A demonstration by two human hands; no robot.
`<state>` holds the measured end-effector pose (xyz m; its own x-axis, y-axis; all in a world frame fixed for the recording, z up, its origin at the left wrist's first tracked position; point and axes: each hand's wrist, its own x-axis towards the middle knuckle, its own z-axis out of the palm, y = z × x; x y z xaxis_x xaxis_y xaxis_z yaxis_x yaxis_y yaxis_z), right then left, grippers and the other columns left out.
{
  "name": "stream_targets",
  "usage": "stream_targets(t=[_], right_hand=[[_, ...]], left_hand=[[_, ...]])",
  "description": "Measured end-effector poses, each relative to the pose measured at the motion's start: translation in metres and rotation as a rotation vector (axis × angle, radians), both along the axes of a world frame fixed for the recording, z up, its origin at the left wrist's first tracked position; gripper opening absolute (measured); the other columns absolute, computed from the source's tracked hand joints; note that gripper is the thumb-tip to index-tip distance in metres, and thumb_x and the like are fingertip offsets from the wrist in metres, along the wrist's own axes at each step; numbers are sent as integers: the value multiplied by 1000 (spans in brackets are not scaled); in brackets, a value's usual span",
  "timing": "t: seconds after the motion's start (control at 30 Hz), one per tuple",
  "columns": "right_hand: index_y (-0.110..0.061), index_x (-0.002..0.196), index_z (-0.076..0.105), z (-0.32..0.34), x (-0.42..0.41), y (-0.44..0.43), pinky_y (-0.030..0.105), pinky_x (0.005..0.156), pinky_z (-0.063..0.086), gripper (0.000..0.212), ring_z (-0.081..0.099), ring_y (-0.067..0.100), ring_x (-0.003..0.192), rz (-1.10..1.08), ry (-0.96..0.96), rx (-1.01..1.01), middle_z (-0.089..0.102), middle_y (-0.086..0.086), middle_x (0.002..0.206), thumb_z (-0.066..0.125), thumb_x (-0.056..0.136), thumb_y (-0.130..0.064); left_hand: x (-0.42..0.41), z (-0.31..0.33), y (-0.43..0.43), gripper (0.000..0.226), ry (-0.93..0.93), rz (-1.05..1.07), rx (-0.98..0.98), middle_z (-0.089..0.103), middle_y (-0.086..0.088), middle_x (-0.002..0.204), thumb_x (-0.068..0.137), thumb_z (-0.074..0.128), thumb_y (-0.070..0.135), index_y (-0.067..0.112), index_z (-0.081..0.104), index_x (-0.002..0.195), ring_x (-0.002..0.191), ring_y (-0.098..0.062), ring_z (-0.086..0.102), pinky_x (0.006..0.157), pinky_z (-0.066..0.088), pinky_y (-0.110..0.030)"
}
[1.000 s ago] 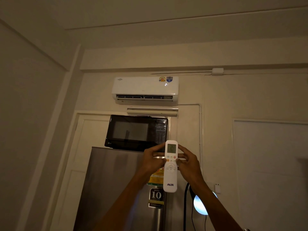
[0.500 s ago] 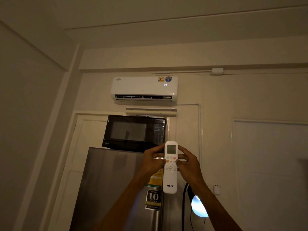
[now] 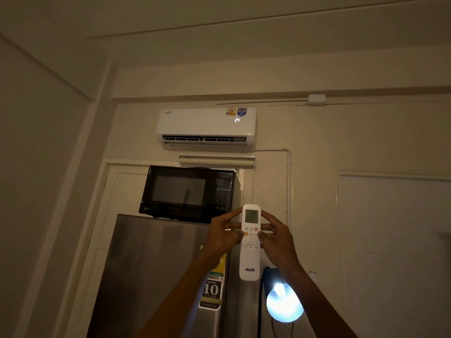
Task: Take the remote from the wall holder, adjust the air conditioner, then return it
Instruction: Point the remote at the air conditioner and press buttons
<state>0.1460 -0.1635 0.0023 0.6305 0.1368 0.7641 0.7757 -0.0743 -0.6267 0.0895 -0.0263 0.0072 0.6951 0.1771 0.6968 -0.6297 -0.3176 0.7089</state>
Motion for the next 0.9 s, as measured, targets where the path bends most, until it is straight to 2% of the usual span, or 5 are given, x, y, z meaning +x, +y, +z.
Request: stream_targets(t=[0.3,0.43,0.53,0.8,0.9], right_hand=[[-29,127,52,6,29,-31,46,76,60,50,68,22,92,37,10,-12,68,7,103,62,84,-6],[-27,127,51,4,41,-44,35,73,59,49,66,16,91,54,-5,-22,64,0,105,64,84,-8],[-27,128,50,0,51,-55,27,72,57,48,64,14,92,67,-15,-29,61,-4,111,64,85,-11],[-25,129,50,-14,91,-89,44,85,57,46,63,19,99,37,29,8,62,5,125,63,85,-15],[-25,129,50,-19,112,-104,46,86,57,47,64,23,104,26,33,10,61,7,127,63,86,-15]], left_hand=[[17,5,-34,61,-2,18,-25,71,-16,108,80,63,-8,20,51,133,83,-10,70,66,62,-25],[28,2,-48,60,6,37,-31,70,-16,112,81,61,-10,19,51,133,79,-6,69,61,60,-20],[38,-2,-58,60,2,60,-21,70,-15,113,81,61,-8,19,50,134,86,-11,70,64,61,-21],[86,-12,-91,59,26,81,25,71,-7,111,81,64,-2,23,51,133,89,-9,70,66,60,-24],[110,-17,-108,58,23,67,18,71,5,102,81,66,0,26,52,131,82,-1,70,63,60,-20]])
